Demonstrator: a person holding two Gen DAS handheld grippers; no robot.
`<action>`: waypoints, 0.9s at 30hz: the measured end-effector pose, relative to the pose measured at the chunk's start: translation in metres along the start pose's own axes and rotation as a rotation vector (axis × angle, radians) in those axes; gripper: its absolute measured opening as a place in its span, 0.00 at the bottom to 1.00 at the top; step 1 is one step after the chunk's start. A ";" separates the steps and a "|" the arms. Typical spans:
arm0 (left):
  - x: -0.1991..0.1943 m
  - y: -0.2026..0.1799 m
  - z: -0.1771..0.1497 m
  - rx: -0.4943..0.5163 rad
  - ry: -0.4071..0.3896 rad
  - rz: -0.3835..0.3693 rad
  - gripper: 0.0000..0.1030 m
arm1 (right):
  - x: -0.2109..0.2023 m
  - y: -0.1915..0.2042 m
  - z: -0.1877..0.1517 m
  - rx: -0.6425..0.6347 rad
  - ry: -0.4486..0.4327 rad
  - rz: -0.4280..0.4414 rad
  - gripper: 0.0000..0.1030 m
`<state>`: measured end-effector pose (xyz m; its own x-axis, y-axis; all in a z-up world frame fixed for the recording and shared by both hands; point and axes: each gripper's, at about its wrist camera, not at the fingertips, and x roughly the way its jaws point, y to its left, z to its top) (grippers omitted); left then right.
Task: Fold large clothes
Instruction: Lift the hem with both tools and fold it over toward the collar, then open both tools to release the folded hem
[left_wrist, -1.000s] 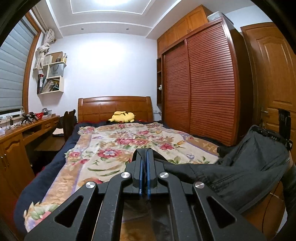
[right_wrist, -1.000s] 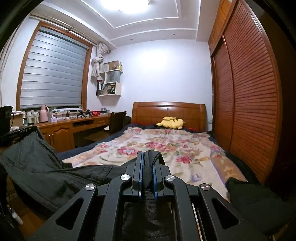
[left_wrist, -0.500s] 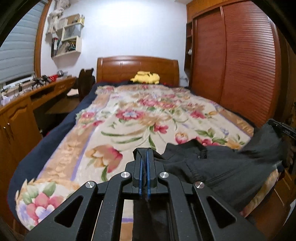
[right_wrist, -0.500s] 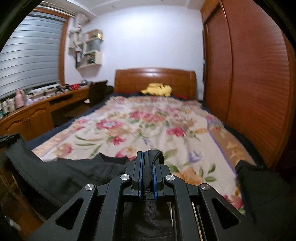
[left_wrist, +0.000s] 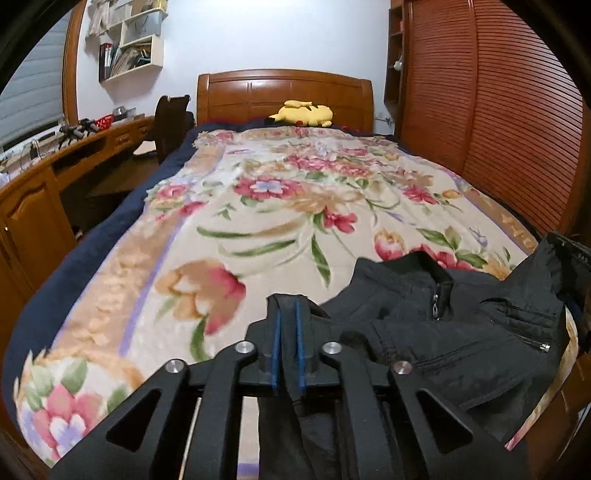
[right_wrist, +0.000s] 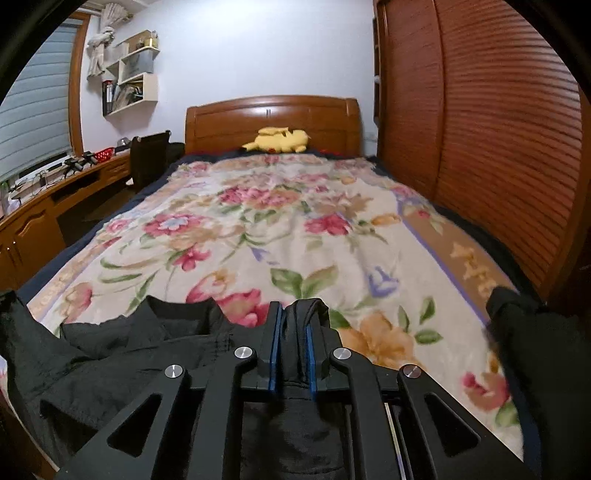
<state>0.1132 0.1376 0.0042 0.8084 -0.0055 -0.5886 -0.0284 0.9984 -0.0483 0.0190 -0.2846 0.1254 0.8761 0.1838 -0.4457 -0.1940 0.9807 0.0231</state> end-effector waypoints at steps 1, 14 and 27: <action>-0.001 0.001 -0.004 0.009 -0.005 0.000 0.24 | -0.004 0.000 -0.003 -0.006 0.000 0.005 0.12; -0.015 0.017 -0.055 0.004 0.019 -0.072 0.78 | -0.007 -0.001 -0.032 -0.081 0.010 0.025 0.69; 0.009 0.005 -0.060 0.076 0.073 -0.061 0.78 | 0.038 0.004 -0.050 -0.206 0.174 0.046 0.69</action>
<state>0.0849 0.1393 -0.0500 0.7622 -0.0675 -0.6438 0.0664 0.9975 -0.0259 0.0294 -0.2770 0.0633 0.7791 0.1959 -0.5955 -0.3326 0.9344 -0.1277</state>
